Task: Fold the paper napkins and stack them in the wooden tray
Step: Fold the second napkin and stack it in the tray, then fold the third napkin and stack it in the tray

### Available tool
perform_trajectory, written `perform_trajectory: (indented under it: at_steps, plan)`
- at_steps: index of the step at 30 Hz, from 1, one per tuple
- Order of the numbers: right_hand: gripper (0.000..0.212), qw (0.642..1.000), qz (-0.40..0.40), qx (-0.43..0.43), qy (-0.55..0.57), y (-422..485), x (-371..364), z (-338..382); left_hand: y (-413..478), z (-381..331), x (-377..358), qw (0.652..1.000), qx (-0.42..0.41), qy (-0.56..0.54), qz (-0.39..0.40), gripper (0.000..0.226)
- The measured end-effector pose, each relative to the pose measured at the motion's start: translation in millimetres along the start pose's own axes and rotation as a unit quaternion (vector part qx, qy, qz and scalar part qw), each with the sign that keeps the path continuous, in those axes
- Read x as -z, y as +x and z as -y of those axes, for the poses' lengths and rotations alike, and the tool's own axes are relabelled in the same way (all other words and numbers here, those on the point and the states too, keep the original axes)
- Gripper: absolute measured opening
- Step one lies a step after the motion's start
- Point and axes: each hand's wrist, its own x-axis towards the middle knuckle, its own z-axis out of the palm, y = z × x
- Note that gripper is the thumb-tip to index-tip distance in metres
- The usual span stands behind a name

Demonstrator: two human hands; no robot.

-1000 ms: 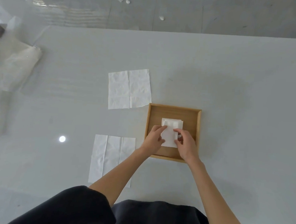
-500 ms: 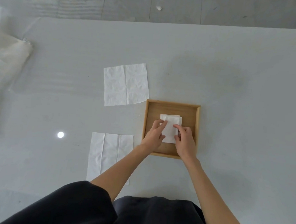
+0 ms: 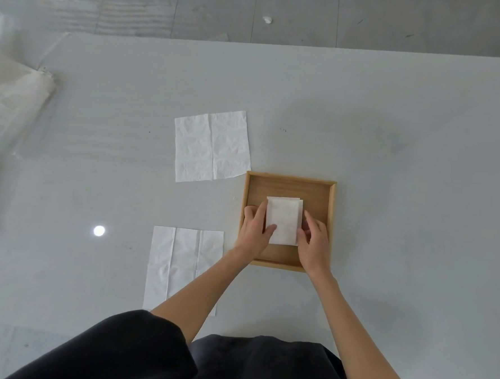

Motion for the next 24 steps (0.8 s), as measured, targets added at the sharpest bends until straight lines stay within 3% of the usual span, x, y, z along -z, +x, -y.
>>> perform_trajectory:
  at_steps: [6, 10, 12, 14, 18, 22, 24]
  plan:
    - [0.050, 1.000, 0.016, 0.000, 0.015, -6.1, 1.8, 4.5, -1.2, -3.8, 3.1, 1.000, -0.008, 0.011, 0.021, 0.066]
    - [0.048, 0.998, -0.025, -0.030, 0.054, -9.1, 12.9, 7.5, -2.2, -15.8, 37.1, 0.990, -0.054, 0.033, -0.124, 0.042]
    - [0.045, 0.997, -0.044, -0.014, 0.063, -10.8, 18.9, 10.2, 15.5, -9.4, 72.2, 0.971, -0.008, -0.015, -0.238, 0.033]
    - [0.040, 0.996, -0.055, -0.002, 0.068, -11.3, 21.9, 13.4, 44.5, 12.6, 111.4, 0.952, 0.058, -0.044, -0.299, 0.028]
    - [0.030, 0.994, -0.068, 0.038, 0.076, -9.3, 16.6, 35.5, 99.4, 53.8, 168.6, 0.935, 0.179, 0.005, -0.306, 0.033]
    - [0.023, 0.990, -0.048, 0.101, 0.084, 8.0, -3.4, 80.2, 127.1, 65.0, 189.1, 0.905, 0.320, 0.021, -0.280, 0.052]
    - [0.020, 0.989, -0.037, 0.126, 0.070, 29.2, -19.7, 108.5, 134.1, 66.7, 189.0, 0.899, 0.346, 0.021, -0.267, 0.059]
